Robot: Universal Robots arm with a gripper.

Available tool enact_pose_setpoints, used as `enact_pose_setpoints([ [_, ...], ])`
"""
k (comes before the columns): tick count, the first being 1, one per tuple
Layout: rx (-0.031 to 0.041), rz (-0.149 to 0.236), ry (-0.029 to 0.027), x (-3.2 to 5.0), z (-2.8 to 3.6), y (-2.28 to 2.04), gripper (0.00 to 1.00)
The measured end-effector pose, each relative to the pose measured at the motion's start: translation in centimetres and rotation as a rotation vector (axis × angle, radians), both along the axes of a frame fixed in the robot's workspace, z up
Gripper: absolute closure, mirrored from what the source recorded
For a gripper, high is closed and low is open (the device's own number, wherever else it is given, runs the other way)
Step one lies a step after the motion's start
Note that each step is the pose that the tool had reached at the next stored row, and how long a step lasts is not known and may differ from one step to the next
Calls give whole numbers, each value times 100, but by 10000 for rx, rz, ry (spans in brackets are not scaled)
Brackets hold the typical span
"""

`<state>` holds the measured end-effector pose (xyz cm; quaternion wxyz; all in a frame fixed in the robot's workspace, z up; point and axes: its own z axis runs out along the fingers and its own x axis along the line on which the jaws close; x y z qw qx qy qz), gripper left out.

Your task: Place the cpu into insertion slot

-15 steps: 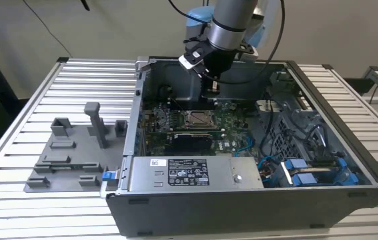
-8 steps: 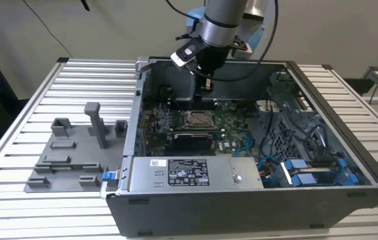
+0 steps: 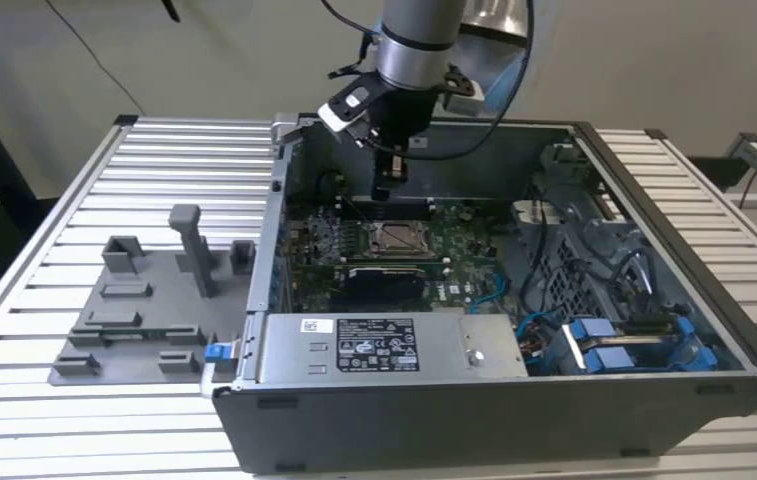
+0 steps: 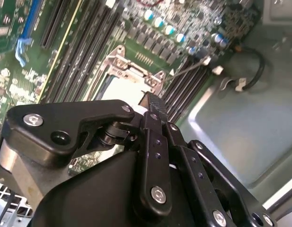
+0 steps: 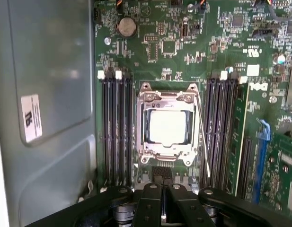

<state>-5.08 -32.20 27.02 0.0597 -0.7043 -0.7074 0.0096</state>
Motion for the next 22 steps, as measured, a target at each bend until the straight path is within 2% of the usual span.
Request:
enact_pose_setpoints([
  [2,0,0,-85,-52,2,0,89],
  [3,-1,0,-103,-64,1,0,89],
  [6,2,0,-105,-73,1,0,89],
  [15,57,-161,-104,-294,2,3,89],
  [18,69,-383,-97,-308,2,4,89],
  [22,74,-868,-99,-314,2,3,89],
])
